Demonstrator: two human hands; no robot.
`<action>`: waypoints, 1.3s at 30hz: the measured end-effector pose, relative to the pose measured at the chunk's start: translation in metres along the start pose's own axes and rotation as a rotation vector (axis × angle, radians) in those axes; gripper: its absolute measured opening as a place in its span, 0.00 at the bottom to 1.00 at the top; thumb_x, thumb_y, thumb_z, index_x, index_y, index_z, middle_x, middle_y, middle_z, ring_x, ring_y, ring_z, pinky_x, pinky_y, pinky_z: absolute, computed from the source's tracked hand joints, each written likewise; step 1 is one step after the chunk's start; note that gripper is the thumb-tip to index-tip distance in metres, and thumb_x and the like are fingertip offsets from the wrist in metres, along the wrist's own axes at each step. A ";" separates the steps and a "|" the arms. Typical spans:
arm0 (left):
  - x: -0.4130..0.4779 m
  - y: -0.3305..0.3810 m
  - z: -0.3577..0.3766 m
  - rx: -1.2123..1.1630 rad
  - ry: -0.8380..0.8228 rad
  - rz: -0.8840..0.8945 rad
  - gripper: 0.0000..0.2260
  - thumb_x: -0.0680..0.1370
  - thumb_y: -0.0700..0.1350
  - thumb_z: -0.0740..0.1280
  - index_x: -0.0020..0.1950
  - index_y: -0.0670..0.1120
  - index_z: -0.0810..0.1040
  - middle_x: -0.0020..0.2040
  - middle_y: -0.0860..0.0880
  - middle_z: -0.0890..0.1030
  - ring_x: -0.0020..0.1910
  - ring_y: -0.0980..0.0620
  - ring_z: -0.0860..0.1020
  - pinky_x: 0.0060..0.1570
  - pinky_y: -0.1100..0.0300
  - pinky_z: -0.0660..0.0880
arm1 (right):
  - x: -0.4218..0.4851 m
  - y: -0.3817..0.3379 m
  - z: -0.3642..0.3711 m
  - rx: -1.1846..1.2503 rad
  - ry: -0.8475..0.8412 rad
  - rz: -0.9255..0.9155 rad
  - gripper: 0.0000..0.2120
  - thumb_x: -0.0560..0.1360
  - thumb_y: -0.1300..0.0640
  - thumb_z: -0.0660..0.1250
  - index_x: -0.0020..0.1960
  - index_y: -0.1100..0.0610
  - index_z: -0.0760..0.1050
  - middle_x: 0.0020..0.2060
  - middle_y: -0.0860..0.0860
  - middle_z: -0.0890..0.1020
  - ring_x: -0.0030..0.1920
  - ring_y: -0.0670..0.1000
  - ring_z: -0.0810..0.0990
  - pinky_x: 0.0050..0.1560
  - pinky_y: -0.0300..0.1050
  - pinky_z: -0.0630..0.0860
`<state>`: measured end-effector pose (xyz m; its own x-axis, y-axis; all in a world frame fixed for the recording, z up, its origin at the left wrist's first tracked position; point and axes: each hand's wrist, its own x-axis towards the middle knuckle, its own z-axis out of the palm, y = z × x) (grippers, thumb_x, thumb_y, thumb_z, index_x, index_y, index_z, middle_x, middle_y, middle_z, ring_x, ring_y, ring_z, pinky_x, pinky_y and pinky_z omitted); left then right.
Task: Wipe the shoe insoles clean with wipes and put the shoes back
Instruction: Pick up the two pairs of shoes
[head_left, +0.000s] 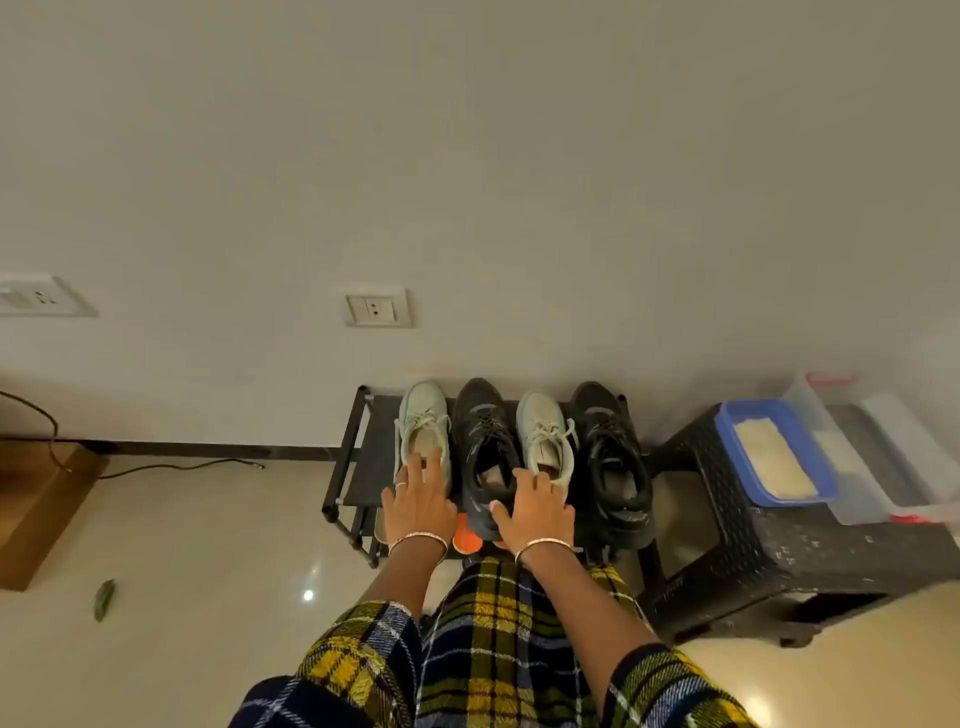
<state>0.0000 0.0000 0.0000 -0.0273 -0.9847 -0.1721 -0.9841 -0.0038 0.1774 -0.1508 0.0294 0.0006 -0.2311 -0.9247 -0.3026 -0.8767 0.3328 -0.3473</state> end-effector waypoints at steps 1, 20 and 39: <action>0.008 0.000 0.003 -0.024 -0.067 -0.033 0.33 0.75 0.47 0.64 0.77 0.53 0.52 0.77 0.46 0.57 0.72 0.42 0.65 0.65 0.44 0.68 | 0.005 0.000 0.004 0.026 -0.052 0.017 0.28 0.77 0.40 0.63 0.73 0.50 0.62 0.69 0.53 0.68 0.70 0.58 0.68 0.64 0.58 0.71; 0.045 -0.017 0.034 -0.122 -0.133 -0.272 0.14 0.81 0.49 0.58 0.66 0.48 0.68 0.52 0.41 0.81 0.50 0.39 0.81 0.44 0.51 0.75 | 0.033 -0.005 0.033 0.128 -0.112 0.028 0.21 0.73 0.45 0.73 0.59 0.55 0.73 0.54 0.55 0.81 0.56 0.58 0.79 0.54 0.51 0.78; -0.096 -0.038 -0.059 -0.261 0.288 -0.059 0.12 0.78 0.51 0.62 0.60 0.50 0.70 0.44 0.45 0.82 0.44 0.42 0.80 0.38 0.54 0.76 | -0.093 -0.038 -0.060 0.234 0.246 -0.200 0.18 0.73 0.44 0.73 0.55 0.54 0.73 0.47 0.54 0.83 0.51 0.57 0.81 0.50 0.49 0.77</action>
<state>0.0506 0.0846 0.0667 0.1149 -0.9899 0.0829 -0.9038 -0.0696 0.4223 -0.1212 0.0914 0.0954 -0.1841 -0.9829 0.0031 -0.8014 0.1483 -0.5794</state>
